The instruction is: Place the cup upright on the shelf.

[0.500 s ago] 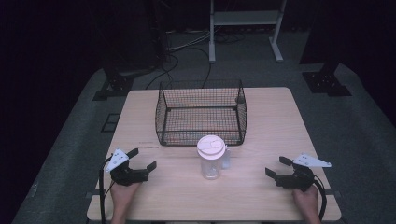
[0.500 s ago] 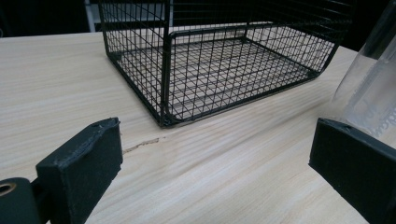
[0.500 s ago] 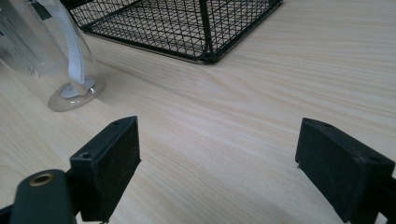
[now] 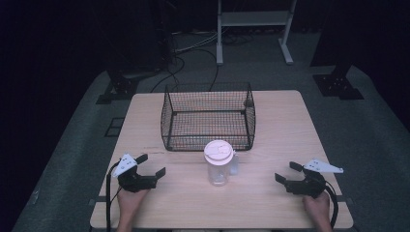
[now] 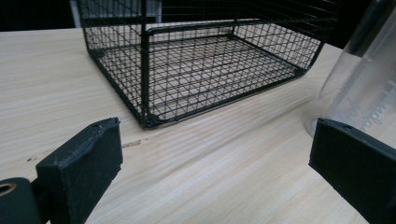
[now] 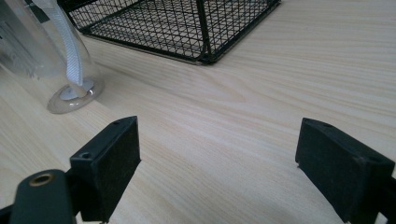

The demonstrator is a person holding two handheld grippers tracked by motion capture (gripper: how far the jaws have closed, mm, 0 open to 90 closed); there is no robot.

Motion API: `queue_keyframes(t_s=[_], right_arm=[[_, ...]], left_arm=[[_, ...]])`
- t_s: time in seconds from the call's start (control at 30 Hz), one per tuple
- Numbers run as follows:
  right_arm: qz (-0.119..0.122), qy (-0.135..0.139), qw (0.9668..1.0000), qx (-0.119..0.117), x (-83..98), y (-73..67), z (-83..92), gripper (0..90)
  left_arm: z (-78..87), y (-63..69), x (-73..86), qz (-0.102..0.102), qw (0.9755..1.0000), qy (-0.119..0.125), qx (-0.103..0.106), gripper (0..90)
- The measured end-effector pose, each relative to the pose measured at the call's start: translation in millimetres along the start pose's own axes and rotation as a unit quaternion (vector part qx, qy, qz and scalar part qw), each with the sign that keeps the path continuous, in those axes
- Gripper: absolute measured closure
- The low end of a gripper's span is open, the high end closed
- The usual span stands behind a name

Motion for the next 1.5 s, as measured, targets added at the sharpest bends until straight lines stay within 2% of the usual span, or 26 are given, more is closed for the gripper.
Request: queue_keyframes(t_s=[0.1,0.33,0.6,0.83,0.97,1.17,1.23,1.37,1.5], right_arm=[[0.000,-0.001,1.0000,0.000,0.3,-0.1,0.1,12.9],[0.001,-0.003,1.0000,0.001,0.8,-0.4,-0.3,12.9],[0.002,-0.005,1.0000,0.003,1.1,-0.2,-1.0,12.9],[0.007,-0.010,0.9999,0.009,2.2,-0.9,-2.3,12.9],[0.002,-0.006,1.0000,0.006,1.1,0.0,-1.1,12.9],[-0.001,-0.004,1.0000,0.005,0.8,0.4,-0.6,12.9],[-0.002,-0.006,1.0000,0.005,1.0,0.5,-0.8,12.9],[-0.003,-0.005,1.0000,0.005,0.9,0.7,-0.7,12.9],[-0.002,-0.005,1.0000,0.004,1.0,0.5,-0.4,12.9]], left_arm=[[-0.9,4.0,-2.1,-0.002,1.0000,-0.001,0.006,1.7],[-4.3,16.7,-9.4,-0.029,0.9995,0.001,0.014,1.7],[-7.6,27.6,-16.3,-0.037,0.9989,0.002,0.030,1.7],[-7.2,31.9,-31.3,-0.041,0.9983,0.013,0.041,1.7],[-6.2,36.6,-44.5,-0.061,0.9970,0.013,0.047,1.7],[-9.0,44.0,-54.7,-0.065,0.9954,0.013,0.070,1.7],[-10.4,48.7,-57.1,-0.071,0.9940,0.002,0.084,1.7],[-12.1,56.7,-61.8,-0.091,0.9912,-0.011,0.095,1.7],[-13.2,62.2,-67.4,-0.099,0.9895,-0.013,0.104,0.9]])
Point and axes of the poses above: each handheld gripper's, and its own axes: z roughly backward along the jaws, x roughly out of its underside, y roughly to its right, the point moved 8 cm from there along -z, roughly forward along the jaws, and after that the axes turned 15 degrees about -z, right-handed, at the moved point
